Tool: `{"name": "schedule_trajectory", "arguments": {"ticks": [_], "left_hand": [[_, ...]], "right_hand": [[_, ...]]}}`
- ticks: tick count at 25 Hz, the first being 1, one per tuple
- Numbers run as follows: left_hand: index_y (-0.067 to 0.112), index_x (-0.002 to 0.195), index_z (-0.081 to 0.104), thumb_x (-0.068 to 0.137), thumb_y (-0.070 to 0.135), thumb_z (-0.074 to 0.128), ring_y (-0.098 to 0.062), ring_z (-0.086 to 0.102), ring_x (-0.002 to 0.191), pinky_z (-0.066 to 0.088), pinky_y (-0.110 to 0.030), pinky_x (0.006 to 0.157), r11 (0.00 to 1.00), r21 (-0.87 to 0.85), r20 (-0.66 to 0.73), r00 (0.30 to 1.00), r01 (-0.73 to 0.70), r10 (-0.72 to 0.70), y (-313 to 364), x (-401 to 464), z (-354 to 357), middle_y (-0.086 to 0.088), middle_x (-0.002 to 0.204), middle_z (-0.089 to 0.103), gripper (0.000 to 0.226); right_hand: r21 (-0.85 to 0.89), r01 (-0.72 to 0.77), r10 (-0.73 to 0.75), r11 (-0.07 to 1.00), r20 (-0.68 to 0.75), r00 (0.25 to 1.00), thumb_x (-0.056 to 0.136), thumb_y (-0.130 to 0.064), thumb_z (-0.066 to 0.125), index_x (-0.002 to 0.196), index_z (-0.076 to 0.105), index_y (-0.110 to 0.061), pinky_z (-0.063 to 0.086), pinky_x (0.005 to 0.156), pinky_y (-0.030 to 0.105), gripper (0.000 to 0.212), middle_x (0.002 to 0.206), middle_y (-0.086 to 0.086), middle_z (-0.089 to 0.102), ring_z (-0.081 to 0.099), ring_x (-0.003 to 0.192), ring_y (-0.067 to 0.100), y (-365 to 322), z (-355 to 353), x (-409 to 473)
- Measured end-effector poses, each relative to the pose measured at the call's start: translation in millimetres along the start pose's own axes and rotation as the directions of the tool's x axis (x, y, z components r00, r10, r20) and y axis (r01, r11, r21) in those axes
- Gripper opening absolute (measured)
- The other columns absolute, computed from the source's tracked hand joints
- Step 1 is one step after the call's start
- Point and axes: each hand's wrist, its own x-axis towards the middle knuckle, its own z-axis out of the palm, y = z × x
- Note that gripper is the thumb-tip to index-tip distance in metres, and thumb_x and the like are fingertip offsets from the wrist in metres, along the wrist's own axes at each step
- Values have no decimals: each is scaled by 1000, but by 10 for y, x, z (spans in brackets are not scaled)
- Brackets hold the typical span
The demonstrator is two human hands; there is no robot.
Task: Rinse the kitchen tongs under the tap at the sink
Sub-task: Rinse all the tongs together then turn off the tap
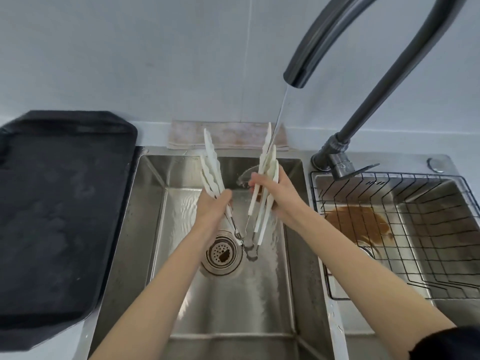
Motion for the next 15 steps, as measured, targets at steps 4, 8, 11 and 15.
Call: {"name": "schedule_trajectory", "arguments": {"ticks": [4, 8, 11, 15], "left_hand": [[14, 75, 49, 80, 0, 46, -13, 46, 48, 38, -26, 50, 997, -72, -7, 1000, 9, -9, -39, -42, -53, 10, 40, 49, 15], [12, 76, 52, 83, 2, 51, -15, 50, 54, 43, -30, 59, 990, -141, 19, 1000, -1, 3, -71, -48, -84, 6, 49, 52, 12], [12, 91, 56, 85, 5, 58, -16, 60, 66, 50, -36, 74, 976, -207, 76, 995, 75, -61, -110, -29, -133, 1, 65, 62, 10], [6, 118, 52, 84, 6, 61, -22, 64, 89, 52, -37, 80, 936, -254, 182, 963, 242, -199, -238, -58, -122, -8, 92, 66, 36]], "right_hand": [[-5, 108, -108, 994, 23, 994, 82, -28, 64, 88, 60, -29, 57, 75, 31, 7, 70, -10, 72, 68, 74, 11, -158, 65, 63], [-30, 116, -116, 993, 6, 993, 85, -20, 58, 90, 56, -27, 53, 53, 21, 8, 54, -10, 64, 62, 51, 6, -213, 152, 96], [-124, 132, -136, 984, -28, 990, 85, -25, 57, 84, 52, -28, 50, 56, 25, 6, 57, -8, 57, 58, 48, 6, -185, 168, 65], [-357, 145, -170, 923, -40, 985, 82, -43, 61, 78, 51, -27, 52, 66, 29, 19, 67, -8, 57, 61, 57, 7, -136, 226, 2]]}}
